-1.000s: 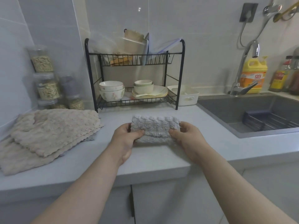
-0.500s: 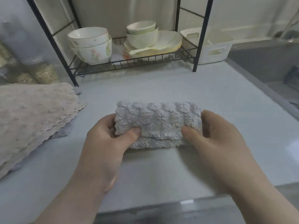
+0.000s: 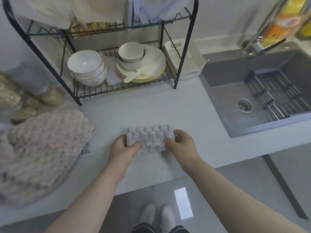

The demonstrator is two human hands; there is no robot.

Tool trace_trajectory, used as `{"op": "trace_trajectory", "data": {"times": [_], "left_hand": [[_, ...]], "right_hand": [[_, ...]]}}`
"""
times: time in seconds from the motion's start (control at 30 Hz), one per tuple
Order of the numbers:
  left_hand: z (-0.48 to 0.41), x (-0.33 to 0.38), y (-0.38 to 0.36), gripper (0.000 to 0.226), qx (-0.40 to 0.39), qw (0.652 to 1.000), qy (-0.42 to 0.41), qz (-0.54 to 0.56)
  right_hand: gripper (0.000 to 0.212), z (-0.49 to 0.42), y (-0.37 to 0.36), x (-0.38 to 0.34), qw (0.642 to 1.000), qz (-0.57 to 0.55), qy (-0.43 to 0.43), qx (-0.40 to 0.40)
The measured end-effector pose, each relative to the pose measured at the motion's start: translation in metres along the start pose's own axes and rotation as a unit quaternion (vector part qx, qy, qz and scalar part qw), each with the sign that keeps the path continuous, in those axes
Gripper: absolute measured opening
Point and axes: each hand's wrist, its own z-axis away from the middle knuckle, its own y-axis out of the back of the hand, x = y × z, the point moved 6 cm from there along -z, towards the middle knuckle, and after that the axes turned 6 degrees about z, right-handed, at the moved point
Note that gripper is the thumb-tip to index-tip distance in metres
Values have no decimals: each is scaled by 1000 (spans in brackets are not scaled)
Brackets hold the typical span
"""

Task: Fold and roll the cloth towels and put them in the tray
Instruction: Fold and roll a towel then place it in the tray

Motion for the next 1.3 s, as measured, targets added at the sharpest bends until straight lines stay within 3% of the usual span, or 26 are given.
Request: {"op": "trace_trajectory", "data": {"times": [0.23, 0.37, 0.47, 0.87, 1.07, 1.3], "left_hand": [[38, 106, -27, 41, -124, 986, -45, 106], [64, 163, -85, 49, -240, 956, -75, 148], [88, 194, -144, 36, -331, 927, -82, 156], [254, 191, -410, 29, -568, 817, -68, 70], [325, 168, -526, 30, -618, 783, -58, 39], [377, 147, -626, 30, -649, 759, -49, 25]], "right_hand": [[30, 53, 52, -112, 975, -209, 74, 20], [35, 94, 115, -147, 954, -251, 124, 107], [32, 130, 173, -151, 936, -256, 151, 188], [28, 280, 406, -52, 793, -333, 165, 482], [29, 324, 512, -4, 750, -350, 176, 533], [28, 350, 605, 38, 728, -365, 178, 552]]}}
